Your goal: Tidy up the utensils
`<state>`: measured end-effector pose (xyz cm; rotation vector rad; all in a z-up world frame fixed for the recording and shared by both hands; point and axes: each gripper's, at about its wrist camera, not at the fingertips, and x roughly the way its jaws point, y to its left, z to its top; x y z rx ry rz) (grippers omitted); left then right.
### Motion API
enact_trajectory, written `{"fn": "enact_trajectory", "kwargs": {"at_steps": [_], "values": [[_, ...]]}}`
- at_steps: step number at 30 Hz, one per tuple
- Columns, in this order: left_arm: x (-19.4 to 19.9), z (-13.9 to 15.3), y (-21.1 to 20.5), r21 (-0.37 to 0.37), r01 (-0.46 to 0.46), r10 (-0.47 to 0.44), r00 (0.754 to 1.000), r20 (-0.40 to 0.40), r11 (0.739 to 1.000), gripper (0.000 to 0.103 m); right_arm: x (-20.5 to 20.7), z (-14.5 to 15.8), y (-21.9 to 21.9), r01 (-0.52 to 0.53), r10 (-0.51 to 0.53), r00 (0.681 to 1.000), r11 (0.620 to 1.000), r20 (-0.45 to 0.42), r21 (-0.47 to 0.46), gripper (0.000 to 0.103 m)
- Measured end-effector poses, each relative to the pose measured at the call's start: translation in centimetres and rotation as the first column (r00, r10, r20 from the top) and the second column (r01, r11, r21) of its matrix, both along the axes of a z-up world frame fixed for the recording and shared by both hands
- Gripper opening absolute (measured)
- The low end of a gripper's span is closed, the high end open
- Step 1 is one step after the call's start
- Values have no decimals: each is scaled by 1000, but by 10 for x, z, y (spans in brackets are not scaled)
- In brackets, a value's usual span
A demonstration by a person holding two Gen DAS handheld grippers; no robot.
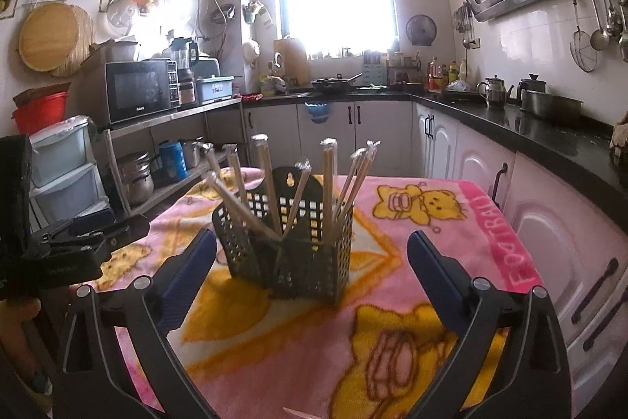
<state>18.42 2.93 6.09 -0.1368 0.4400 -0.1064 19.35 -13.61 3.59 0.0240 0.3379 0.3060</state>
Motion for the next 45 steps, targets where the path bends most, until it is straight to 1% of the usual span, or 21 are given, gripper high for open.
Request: {"fn": "enact_trajectory", "kwargs": {"at_steps": [4,13,18,22,29,32,35,39,43,45], "values": [[-12,-10,2,3,-2,2,1000,-3,1000,92,-12,-10,2,-5,5,1000,1000,-4,1,96],[-39,-24,1,9,-2,2,999,43,1000,92,-39,-33,4,23,-23,1000,999,18,27,96],[-52,-31,-4,13,5,-6,998,63,1000,92,-52,-44,4,40,-41,999,999,17,18,96],[-59,-38,-9,18,13,-14,998,62,1000,92,-63,-54,3,44,-44,999,999,17,12,96],[-70,-47,-15,35,10,-13,996,90,999,92,-83,-63,-3,71,-74,993,997,87,34,96],[-70,-49,-17,32,13,-16,995,95,999,92,-86,-64,0,73,-74,991,997,112,19,96],[-68,-52,-19,34,17,-20,996,91,999,92,-87,-65,4,75,-75,990,997,118,3,96],[-70,-54,-20,34,18,-22,994,108,999,92,-87,-66,5,88,-87,988,996,127,1,97],[-70,-57,-21,35,15,-19,993,115,999,92,-80,-75,8,123,-120,988,992,101,-29,97],[-70,-59,-22,34,21,-24,994,107,999,92,-78,-79,7,128,-125,988,991,88,-28,97]]}}
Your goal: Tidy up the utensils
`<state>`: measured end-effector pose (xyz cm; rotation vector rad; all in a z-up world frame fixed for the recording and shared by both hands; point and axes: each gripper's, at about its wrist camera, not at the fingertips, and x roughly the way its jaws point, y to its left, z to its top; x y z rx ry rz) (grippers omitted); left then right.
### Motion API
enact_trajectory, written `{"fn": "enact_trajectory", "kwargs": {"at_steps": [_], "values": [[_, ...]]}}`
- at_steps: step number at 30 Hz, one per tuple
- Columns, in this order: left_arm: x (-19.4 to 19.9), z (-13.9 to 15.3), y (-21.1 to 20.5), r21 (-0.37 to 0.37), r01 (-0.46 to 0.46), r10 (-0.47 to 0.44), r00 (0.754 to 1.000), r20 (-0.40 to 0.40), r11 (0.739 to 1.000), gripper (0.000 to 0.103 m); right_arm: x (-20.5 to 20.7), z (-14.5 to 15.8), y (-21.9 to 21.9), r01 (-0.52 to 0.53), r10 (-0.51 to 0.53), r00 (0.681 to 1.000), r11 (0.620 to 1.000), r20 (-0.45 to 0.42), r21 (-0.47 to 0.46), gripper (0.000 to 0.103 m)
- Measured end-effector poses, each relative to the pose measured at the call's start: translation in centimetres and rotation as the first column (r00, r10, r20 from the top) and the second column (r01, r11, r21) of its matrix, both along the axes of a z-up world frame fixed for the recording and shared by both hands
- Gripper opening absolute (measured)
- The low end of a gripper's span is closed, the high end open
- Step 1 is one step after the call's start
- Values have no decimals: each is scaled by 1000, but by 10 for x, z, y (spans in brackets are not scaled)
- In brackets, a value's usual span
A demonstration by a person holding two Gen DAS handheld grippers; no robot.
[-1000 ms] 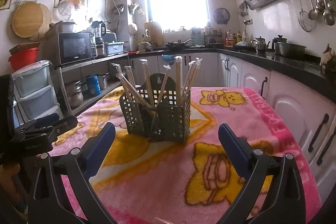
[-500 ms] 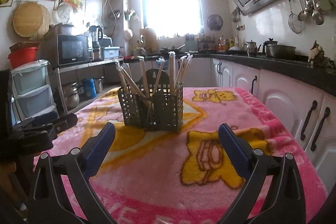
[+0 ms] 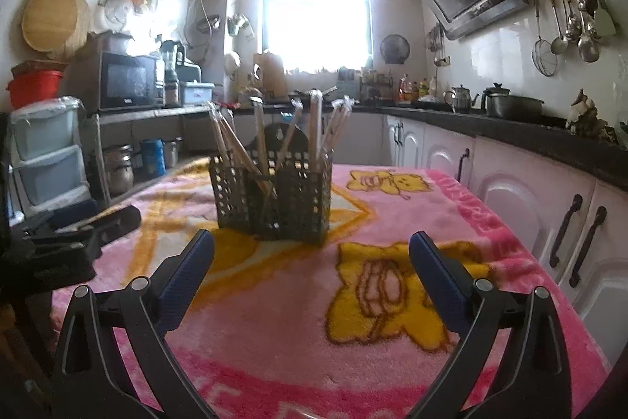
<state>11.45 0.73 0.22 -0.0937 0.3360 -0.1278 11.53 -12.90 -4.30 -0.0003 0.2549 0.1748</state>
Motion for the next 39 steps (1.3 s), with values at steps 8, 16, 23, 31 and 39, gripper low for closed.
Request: {"fn": "enact_trajectory", "kwargs": {"at_steps": [8,16,23,31,39], "values": [[3,-1,1,5,-23,23,1000,-12,1000,92,2,-5,-3,2,-2,1000,1000,-14,13,97],[3,-4,0,11,-28,28,1000,-10,1000,92,2,-5,-4,12,-12,1000,1000,-17,16,97],[2,-4,0,14,-30,30,999,-10,999,92,2,-6,-4,7,-7,1000,1000,-16,14,97],[2,-5,2,7,-34,34,999,-14,999,92,1,-6,-3,7,-7,1000,1000,-15,9,97],[1,-5,1,11,-37,37,999,-12,999,92,1,-7,-3,7,-7,1000,1000,-18,12,97]]}}
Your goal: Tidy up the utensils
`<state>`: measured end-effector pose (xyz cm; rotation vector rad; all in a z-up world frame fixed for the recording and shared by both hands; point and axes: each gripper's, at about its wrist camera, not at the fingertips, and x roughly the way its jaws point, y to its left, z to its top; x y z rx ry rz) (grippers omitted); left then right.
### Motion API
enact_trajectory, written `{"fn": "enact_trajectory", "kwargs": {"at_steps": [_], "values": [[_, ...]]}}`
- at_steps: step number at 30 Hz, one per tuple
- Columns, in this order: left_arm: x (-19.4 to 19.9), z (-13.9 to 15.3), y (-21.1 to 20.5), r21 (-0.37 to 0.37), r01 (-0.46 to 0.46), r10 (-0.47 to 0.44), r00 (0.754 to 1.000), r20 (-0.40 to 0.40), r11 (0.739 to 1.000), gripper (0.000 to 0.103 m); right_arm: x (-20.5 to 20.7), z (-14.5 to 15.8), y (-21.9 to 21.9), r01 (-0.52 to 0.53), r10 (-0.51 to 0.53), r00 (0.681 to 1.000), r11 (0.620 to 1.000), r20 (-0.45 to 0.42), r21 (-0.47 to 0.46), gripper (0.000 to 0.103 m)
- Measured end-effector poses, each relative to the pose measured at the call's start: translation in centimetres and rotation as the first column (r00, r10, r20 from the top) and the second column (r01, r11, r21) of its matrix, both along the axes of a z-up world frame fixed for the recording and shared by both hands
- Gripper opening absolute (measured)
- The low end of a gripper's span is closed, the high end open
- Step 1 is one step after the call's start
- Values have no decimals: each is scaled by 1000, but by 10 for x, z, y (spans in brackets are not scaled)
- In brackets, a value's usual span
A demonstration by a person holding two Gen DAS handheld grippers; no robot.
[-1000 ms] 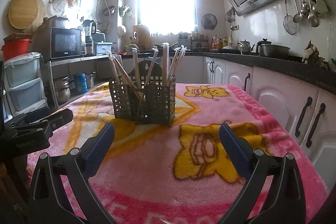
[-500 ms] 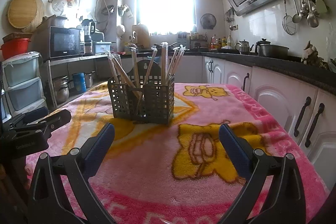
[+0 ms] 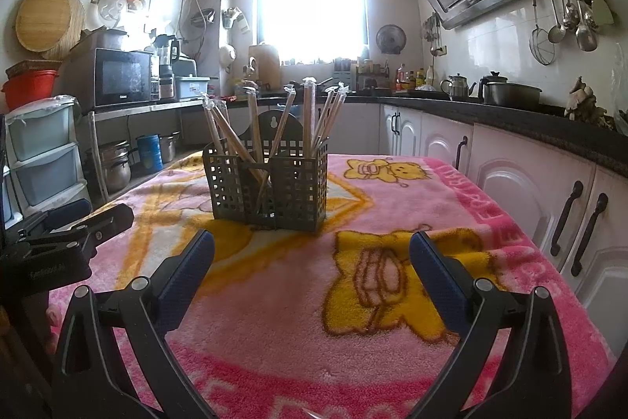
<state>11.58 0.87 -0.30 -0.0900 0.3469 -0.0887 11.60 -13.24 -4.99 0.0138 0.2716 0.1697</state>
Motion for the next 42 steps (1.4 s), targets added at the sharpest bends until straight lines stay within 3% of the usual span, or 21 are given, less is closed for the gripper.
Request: {"fn": "enact_trajectory", "kwargs": {"at_steps": [42], "values": [[1,0,1,-6,-10,10,1000,-11,1000,92,1,0,2,-4,4,1000,1000,-8,2,97]]}}
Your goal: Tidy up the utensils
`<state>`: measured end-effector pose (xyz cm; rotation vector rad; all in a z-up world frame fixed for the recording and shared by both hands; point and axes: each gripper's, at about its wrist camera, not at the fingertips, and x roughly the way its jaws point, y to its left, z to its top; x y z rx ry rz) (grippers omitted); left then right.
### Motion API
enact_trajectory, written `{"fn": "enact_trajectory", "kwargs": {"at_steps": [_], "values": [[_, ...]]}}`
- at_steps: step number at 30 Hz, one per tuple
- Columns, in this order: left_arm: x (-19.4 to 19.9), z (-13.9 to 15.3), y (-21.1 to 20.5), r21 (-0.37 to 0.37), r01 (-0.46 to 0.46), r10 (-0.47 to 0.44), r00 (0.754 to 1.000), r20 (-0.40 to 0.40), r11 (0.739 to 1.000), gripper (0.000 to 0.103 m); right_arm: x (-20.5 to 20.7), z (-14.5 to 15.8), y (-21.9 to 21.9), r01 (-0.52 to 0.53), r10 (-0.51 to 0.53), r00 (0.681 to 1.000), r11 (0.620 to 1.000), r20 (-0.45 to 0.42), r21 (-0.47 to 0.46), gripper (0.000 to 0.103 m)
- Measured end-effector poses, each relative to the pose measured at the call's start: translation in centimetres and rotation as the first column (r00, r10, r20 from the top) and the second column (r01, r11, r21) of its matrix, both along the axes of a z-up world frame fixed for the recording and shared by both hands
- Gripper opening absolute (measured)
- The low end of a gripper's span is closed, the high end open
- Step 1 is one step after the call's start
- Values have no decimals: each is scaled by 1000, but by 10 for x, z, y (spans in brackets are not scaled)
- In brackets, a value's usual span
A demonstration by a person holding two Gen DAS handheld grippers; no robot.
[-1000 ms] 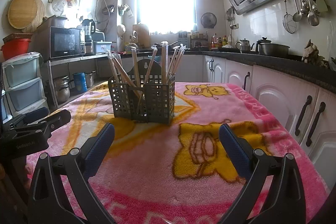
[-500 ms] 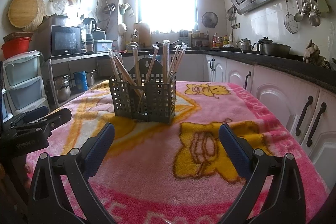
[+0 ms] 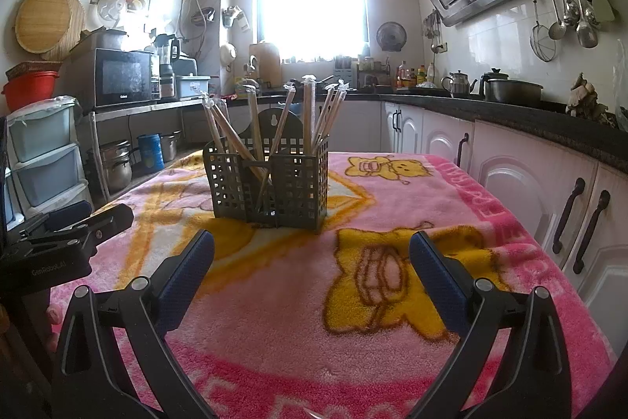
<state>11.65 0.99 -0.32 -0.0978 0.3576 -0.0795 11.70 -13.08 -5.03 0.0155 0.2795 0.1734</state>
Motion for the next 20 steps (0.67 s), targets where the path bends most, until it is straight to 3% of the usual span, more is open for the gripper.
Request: {"fn": "enact_trajectory", "kwargs": {"at_steps": [8,13,15,17,20], "values": [[3,-4,4,-27,-12,11,1000,-21,1000,92,1,2,0,2,-2,1000,1000,-19,-7,97],[15,-2,21,-26,-77,75,993,-92,997,92,9,7,-19,38,-38,997,999,-72,7,97],[27,0,40,-9,-108,105,982,-157,994,92,22,8,-40,95,-94,986,995,-138,-2,97],[45,-4,70,-23,-135,124,956,-267,991,92,41,4,-63,149,-154,959,988,-237,-40,97],[72,-18,121,-3,-212,193,897,-397,977,92,79,-16,-118,293,-307,858,951,-412,-99,97]]}}
